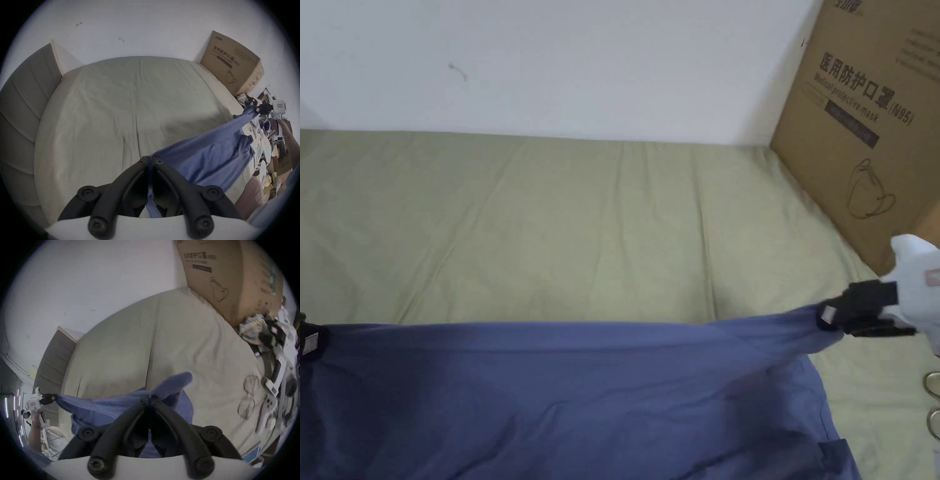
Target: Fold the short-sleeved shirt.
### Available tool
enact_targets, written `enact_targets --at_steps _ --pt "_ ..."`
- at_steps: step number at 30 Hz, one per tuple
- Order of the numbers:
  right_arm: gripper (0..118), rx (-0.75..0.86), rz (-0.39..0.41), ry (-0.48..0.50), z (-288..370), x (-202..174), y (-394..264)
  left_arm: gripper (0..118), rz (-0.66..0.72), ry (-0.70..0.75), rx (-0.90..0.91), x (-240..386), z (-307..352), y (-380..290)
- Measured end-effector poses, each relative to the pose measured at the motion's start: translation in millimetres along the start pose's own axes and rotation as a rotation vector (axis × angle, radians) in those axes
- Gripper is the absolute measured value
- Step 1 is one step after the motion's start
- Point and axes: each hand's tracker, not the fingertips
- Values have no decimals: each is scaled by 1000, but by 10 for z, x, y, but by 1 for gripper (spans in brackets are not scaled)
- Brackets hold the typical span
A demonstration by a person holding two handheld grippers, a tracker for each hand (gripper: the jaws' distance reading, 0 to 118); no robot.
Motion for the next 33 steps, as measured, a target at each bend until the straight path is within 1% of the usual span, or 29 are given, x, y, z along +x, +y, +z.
enact_targets --at_steps 2,4,7,9,11,14,17,21,22,25,26,27,28,29,30,31,32,33 --pt "1 1 -7 7 226 14 -313 2 -13 -14 0 32 178 -133" --pt "1 -7 -35 14 400 65 -634 2 -24 -30 -9 74 299 -301" --pt "1 -37 -60 5 476 164 -1122 2 -42 -27 -1 122 393 -645" --pt "1 -76 -84 -2 446 233 -1421 2 -21 -41 -1 99 357 -883" --pt "1 -91 -109 -7 318 329 -1652 2 47 -62 -43 64 265 -1146" --pt "1 -91 -105 -34 136 421 -1870 2 31 -54 -71 57 103 -1472" --pt "1 -96 -140 -61 -26 468 -2007 2 29 -34 -107 80 0 -1674" --pt "1 -117 -127 -98 -113 418 -2085 3 35 -30 -114 106 -17 -1821" --pt "1 -123 -120 -106 -167 534 -2073 3 28 -28 -116 113 -12 -1838" --pt "2 -121 -91 -112 -143 497 -2085 3 20 -22 -110 151 21 -1849" --pt "6 -115 -70 -125 -124 475 -2082 4 12 -28 -76 170 59 -1845" --pt "16 -105 -38 -163 -94 452 -2069 6 3 -31 -59 195 107 -1830" --pt "30 -97 -1 -205 -51 421 -2055 11 -5 -17 -47 230 166 -1800" --pt "46 -77 31 -244 11 385 -2040 32 -13 -6 -36 264 235 -1769" --pt "64 -46 56 -292 91 323 -2032 62 -17 2 -15 288 309 -1738" --pt "85 -15 86 -334 174 248 -2006 100 -19 -1 6 315 385 -1704" --pt "96 34 107 -331 276 160 -1978 118 -12 -28 26 351 458 -1666" --pt "96 85 109 -318 380 59 -1943 113 -11 -78 107 400 632 -1576"
